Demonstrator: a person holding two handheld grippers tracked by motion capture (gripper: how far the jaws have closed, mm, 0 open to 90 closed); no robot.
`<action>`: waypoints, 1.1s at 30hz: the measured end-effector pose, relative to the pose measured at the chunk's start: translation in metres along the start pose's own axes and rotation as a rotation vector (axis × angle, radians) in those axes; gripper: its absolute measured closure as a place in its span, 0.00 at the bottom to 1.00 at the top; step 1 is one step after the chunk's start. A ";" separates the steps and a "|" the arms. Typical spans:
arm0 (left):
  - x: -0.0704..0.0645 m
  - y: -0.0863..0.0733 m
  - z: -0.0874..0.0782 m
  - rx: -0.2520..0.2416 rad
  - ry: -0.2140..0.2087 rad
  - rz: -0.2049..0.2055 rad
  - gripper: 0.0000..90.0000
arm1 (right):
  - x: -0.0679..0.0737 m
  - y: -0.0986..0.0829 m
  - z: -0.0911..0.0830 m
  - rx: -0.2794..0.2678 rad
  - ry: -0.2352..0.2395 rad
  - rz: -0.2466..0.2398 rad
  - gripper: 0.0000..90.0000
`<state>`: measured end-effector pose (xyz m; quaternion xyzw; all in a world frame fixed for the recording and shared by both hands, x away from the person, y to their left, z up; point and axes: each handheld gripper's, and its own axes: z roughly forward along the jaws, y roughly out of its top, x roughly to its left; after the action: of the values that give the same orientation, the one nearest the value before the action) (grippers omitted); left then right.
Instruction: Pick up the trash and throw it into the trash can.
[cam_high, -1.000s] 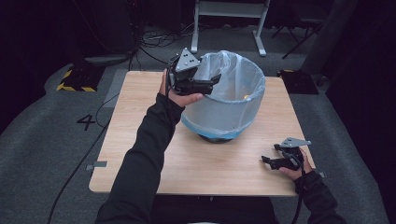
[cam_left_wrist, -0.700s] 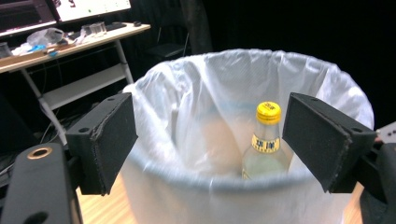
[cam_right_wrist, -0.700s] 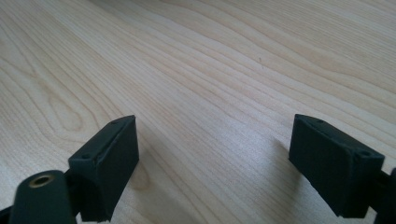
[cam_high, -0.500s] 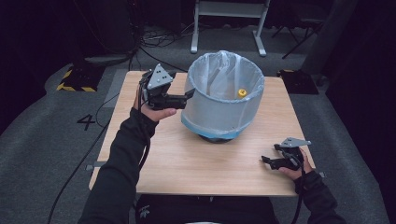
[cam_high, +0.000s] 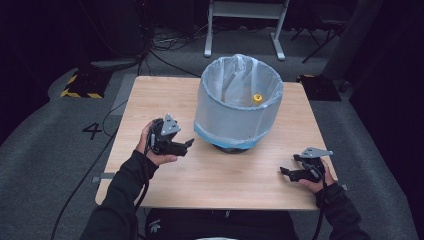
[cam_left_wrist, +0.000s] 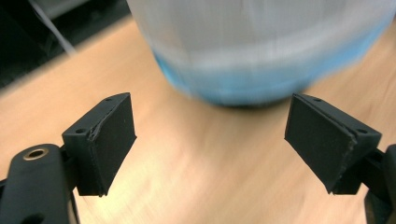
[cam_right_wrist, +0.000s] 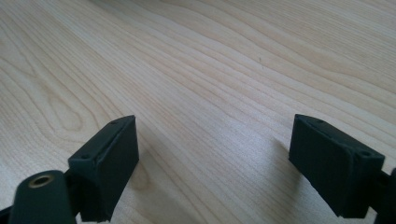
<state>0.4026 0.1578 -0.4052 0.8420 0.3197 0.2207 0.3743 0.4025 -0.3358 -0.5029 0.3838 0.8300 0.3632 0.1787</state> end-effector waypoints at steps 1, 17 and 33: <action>-0.002 -0.007 0.004 0.014 -0.010 -0.006 0.18 | 0.000 0.000 0.000 0.001 0.001 -0.001 0.17; -0.013 -0.089 0.027 0.163 -0.076 -0.063 0.18 | 0.000 0.000 0.000 0.001 -0.002 0.000 0.17; -0.004 -0.102 0.028 0.153 -0.086 -0.139 0.16 | 0.000 0.000 0.000 0.002 -0.002 -0.001 0.17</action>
<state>0.3787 0.1940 -0.5014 0.8527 0.3767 0.1329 0.3366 0.4025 -0.3358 -0.5029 0.3839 0.8304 0.3620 0.1792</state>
